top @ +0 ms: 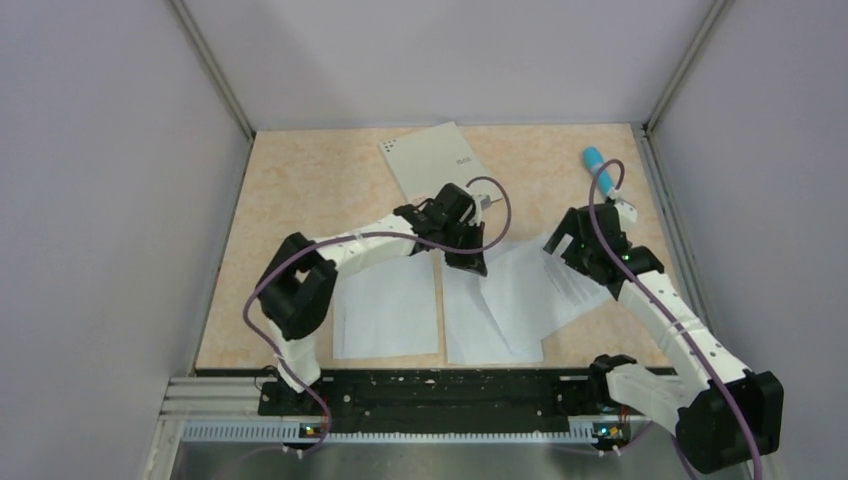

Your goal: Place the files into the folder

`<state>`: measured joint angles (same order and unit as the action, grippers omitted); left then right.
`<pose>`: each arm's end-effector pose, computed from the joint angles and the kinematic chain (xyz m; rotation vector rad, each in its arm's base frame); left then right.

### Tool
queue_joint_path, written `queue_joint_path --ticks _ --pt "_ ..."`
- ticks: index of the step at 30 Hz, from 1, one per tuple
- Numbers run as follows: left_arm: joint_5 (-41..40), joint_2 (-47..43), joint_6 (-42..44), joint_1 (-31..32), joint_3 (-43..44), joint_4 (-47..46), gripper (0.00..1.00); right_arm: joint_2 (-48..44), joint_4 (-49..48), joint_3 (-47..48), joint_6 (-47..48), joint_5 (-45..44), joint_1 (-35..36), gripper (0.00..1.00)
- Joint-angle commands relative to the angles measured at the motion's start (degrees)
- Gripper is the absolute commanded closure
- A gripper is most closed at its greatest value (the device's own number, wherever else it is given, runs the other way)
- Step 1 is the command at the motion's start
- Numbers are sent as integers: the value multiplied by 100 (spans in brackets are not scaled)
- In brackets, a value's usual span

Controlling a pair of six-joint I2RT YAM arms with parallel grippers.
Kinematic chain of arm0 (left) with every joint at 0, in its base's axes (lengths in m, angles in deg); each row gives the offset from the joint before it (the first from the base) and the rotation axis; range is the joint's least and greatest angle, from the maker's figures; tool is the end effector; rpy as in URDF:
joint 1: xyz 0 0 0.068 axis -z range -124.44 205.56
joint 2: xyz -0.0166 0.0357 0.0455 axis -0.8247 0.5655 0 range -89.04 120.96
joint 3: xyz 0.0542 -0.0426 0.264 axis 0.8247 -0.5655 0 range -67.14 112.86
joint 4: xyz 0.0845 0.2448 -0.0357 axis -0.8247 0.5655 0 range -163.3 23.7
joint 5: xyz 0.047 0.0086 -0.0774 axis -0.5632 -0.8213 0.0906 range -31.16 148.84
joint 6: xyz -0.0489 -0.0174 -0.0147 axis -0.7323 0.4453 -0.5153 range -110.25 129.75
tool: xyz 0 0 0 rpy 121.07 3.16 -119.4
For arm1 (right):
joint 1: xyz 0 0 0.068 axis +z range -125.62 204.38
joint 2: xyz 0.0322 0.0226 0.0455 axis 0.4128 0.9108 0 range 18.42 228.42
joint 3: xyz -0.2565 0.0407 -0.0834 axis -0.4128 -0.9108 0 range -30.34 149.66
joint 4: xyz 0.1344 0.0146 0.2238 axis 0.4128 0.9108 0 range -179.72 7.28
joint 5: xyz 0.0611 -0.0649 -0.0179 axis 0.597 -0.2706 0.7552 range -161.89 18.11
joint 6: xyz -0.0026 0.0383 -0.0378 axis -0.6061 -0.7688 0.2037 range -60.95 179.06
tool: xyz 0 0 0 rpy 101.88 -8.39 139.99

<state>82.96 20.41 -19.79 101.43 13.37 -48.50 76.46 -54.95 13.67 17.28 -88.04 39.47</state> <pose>0.2781 -0.3076 0.2106 0.5738 2.6623 -1.0033 0.1994 0.0435 0.2549 0.6723 2.2855 0.1291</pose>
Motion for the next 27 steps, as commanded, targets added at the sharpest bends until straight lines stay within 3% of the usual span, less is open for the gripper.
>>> queue_joint_path --ticks 1,5,11,18,27 --pt "-970 -1059 -1507 9 -870 -777 100 -30 99 252 -161 222 -69 1" --pt "-1626 -1880 -2568 18 -2013 -1290 100 -39 -4 -80 -337 639 -72 1" --pt "-2650 -2897 -3587 179 -2911 -1094 100 -61 -324 -709 -735 1179 -50 1" --pt "-3280 -3043 -3664 732 -2856 -221 100 -38 -888 -1250 -1147 1336 292 1" --pt "-2830 -2973 -3244 1200 -2856 -214 100 411 -1284 -1334 -1169 1038 626 1"
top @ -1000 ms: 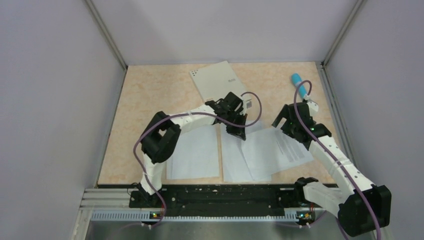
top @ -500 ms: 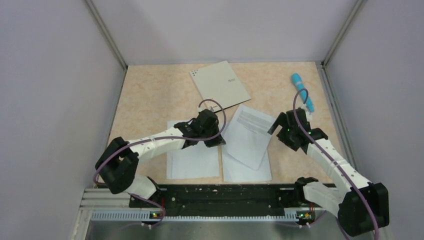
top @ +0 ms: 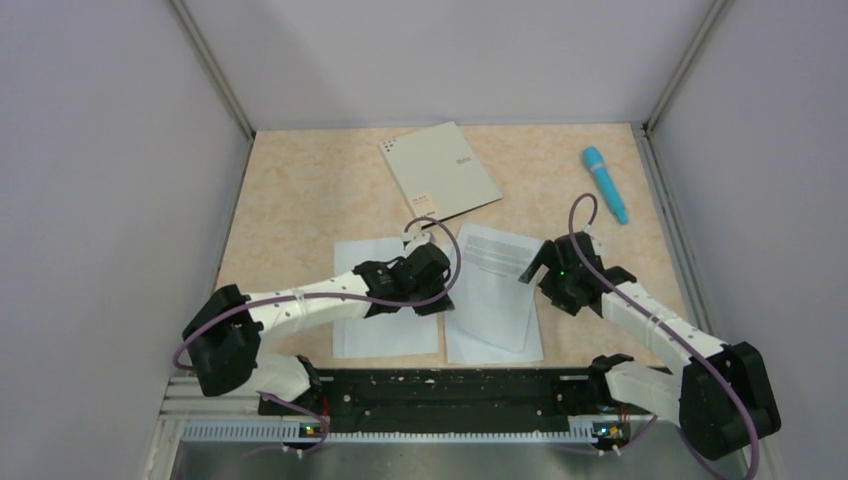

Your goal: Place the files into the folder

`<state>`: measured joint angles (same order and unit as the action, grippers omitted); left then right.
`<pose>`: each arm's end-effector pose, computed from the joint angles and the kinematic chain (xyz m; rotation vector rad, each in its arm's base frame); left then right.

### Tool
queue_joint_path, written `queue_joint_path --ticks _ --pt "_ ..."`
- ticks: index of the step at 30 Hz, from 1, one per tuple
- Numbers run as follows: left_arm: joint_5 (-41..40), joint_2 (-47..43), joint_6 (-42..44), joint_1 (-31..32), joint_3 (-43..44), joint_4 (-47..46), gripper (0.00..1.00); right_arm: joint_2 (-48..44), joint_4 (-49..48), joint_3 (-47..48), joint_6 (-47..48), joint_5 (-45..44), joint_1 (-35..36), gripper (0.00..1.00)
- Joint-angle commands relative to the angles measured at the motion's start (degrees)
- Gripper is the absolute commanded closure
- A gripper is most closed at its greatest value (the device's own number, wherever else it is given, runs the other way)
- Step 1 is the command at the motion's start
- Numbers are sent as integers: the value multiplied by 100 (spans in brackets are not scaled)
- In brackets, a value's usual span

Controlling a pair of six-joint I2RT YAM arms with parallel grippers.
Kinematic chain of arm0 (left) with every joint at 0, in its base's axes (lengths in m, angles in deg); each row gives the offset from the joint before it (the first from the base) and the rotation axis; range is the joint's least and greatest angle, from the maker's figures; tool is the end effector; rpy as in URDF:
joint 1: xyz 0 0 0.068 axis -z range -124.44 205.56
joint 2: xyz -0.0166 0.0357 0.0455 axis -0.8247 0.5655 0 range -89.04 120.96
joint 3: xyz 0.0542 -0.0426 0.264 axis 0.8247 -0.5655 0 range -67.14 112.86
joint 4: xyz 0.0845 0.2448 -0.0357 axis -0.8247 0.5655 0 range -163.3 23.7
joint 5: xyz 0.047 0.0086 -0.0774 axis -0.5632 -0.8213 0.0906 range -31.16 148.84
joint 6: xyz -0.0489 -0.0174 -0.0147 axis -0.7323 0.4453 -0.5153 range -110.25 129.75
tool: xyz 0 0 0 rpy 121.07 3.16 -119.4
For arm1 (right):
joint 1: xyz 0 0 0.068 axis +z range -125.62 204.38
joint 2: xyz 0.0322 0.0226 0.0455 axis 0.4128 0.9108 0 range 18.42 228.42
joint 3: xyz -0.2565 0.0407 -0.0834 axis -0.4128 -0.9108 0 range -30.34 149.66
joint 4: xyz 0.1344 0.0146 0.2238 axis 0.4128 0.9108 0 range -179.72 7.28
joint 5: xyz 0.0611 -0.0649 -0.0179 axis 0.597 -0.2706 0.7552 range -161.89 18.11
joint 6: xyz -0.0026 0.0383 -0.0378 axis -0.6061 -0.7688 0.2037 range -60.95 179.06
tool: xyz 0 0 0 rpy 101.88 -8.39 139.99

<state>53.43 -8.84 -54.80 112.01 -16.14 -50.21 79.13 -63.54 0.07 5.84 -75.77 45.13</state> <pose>0.1604 -0.2359 0.2199 -0.2296 2.6358 -0.7248 0.1815 0.0662 0.1807 0.7539 2.4946 0.4017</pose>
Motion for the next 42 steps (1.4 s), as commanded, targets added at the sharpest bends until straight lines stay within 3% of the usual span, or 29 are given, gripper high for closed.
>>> queue_joint_path --ticks 1,5,9,13,15,22,28,31,42 --pt "235 -44 373 157 105 -34 96 200 -512 18 10 -192 53 1" --pt "694 -36 764 278 48 60 80 502 -736 42 78 -254 54 1" --pt "844 -82 1205 363 41 389 53 763 -934 50 192 -331 52 1" --pt "54 -241 1501 350 227 956 40 954 -1071 97 374 -367 58 1" --pt "-372 -190 1681 197 425 1169 39 1048 -1099 143 485 -372 54 1" --pt "34 913 2428 -864 1143 614 54 1287 -1141 320 788 -550 52 1" --pt "200 1789 2524 -1246 1612 474 89 1588 -1171 570 943 -752 52 1" --pt "188 2067 2498 -1347 1744 462 97 1712 -1245 597 954 -681 52 2" --pt "275 2887 2479 -1401 2367 488 100 2103 -1480 706 1065 -424 52 3"
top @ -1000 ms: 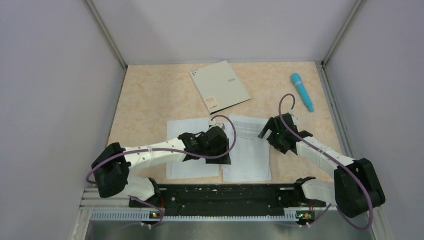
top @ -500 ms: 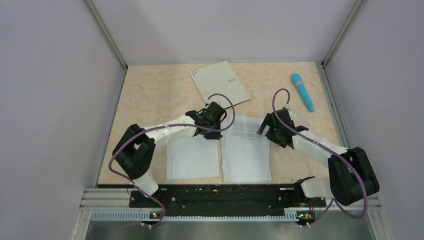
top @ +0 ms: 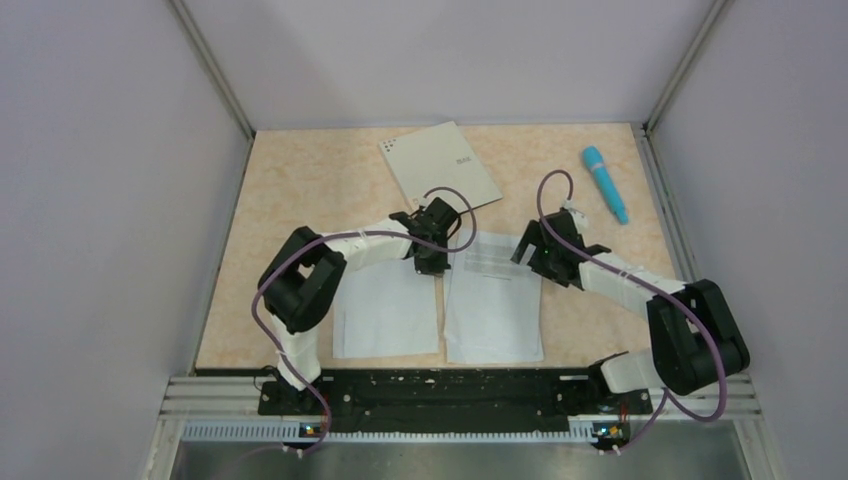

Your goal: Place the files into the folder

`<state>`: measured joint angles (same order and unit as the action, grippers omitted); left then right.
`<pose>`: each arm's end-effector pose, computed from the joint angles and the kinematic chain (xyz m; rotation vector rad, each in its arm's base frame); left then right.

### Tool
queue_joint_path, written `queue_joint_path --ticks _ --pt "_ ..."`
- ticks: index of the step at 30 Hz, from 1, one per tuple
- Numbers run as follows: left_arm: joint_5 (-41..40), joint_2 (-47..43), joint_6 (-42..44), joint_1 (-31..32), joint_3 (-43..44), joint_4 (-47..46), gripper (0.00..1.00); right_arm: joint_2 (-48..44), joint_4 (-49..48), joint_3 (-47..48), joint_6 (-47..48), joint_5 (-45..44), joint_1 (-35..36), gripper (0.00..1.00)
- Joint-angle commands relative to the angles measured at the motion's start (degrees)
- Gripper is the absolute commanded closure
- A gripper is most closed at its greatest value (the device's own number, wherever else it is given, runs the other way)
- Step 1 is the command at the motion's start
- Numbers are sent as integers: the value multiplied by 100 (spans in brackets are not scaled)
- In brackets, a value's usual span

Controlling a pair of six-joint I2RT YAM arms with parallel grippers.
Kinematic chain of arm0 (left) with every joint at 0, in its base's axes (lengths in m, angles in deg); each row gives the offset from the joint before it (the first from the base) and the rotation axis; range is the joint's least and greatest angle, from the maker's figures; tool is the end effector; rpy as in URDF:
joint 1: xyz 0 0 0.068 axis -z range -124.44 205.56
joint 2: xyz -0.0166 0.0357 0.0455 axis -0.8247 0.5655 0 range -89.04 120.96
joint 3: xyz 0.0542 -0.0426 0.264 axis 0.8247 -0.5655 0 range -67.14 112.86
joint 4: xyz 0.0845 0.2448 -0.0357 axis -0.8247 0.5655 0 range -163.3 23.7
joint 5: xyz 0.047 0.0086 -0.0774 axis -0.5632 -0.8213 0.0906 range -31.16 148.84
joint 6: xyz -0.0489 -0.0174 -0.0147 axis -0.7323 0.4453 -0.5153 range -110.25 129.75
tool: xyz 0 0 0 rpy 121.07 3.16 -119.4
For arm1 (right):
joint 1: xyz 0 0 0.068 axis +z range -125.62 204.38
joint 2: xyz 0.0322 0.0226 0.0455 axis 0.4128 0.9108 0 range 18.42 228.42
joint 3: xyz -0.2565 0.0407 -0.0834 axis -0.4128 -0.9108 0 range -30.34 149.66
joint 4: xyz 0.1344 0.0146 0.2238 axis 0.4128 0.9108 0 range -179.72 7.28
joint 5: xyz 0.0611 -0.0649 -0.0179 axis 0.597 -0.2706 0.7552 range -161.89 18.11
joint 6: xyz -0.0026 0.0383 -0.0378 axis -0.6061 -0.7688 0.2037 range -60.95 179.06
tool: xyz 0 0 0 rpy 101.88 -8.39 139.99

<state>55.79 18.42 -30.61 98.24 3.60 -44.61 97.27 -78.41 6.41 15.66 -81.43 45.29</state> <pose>0.2785 -0.2543 0.1674 0.0398 2.7648 -0.3444 0.2413 0.0858 0.1652 0.5556 2.4415 0.2637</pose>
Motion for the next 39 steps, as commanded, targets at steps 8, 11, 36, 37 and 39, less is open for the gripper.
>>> queue_joint_path --ticks 8,11,36,37,39 --pt "80 447 51 -84 659 -36 100 541 -142 158 151 396 53 4" --pt "102 497 42 -100 699 -44 100 663 -103 248 223 422 104 4" --pt "478 2 266 -315 515 12 95 631 576 901 860 -282 345 5" --pt "533 -73 277 -310 437 4 95 657 586 956 846 -300 324 5" --pt "639 -218 277 -268 268 0 95 758 598 1092 842 -317 259 5"
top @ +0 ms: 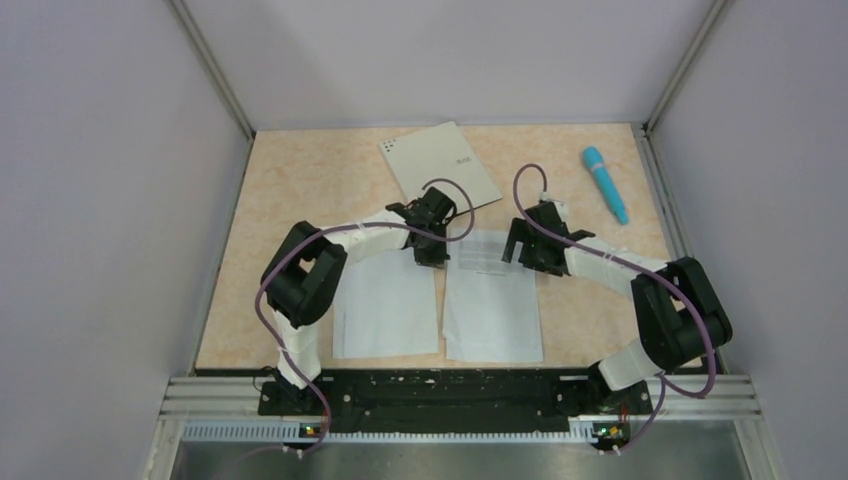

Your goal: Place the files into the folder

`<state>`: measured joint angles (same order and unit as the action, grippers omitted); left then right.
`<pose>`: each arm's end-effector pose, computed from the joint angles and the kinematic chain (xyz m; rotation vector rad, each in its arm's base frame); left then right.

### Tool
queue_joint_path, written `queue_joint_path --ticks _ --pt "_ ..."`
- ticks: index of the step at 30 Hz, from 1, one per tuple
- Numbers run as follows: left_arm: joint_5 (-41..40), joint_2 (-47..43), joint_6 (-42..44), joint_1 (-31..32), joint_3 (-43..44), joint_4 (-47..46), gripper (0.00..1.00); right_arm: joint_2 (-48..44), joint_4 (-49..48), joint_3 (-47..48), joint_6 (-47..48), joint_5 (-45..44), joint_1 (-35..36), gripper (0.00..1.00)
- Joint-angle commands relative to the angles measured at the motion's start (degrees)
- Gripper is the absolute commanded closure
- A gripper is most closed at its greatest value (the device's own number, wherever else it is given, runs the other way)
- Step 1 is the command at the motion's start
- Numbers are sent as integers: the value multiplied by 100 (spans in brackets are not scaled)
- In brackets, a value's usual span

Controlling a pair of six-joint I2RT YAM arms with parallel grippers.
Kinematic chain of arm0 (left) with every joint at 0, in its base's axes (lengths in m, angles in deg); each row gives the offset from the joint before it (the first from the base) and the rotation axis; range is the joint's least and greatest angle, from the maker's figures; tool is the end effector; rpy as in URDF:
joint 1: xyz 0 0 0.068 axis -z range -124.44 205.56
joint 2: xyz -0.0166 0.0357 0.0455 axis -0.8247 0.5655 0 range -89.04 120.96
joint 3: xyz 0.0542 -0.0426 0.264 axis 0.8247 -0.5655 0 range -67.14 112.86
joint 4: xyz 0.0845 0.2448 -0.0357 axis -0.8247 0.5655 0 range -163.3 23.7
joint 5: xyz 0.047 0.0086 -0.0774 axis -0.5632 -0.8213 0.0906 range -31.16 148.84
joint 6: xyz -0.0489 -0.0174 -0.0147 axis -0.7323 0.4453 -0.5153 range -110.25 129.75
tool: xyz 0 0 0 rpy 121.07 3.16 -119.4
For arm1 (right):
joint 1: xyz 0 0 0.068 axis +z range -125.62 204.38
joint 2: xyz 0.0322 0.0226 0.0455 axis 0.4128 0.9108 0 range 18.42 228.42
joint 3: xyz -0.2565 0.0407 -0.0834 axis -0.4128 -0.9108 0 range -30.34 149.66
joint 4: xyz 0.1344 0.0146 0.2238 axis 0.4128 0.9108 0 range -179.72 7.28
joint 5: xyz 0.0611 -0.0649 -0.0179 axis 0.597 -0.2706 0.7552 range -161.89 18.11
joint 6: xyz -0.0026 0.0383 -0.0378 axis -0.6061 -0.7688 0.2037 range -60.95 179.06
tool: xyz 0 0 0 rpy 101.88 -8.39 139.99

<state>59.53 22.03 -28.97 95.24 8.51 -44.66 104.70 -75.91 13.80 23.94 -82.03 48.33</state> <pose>0.3055 -0.2541 0.1682 0.0269 2.7683 -0.4159 0.2639 0.1103 0.1667 0.3149 2.5153 0.1870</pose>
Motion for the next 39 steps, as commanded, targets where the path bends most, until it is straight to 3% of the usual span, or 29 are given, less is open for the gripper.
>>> queue_joint_path --ticks 1,9,19,25,31,39 --pt "325 -664 118 72 -344 2 95 70 359 449 14 -247 -85 5" --pt "323 -1111 173 638 -816 222 100 388 389 835 44 -242 -263 5" --pt "-161 -1481 -8 1155 -1024 633 100 67 308 437 -47 -21 -259 5" --pt "-858 -1844 46 1134 -1033 939 82 -255 282 18 -128 97 -220 5" --pt "-554 -1535 136 1130 -978 869 93 -822 326 -495 -342 263 -26 5" --pt "-365 -1287 216 1193 -885 861 98 -1584 618 -1007 -645 339 333 5"
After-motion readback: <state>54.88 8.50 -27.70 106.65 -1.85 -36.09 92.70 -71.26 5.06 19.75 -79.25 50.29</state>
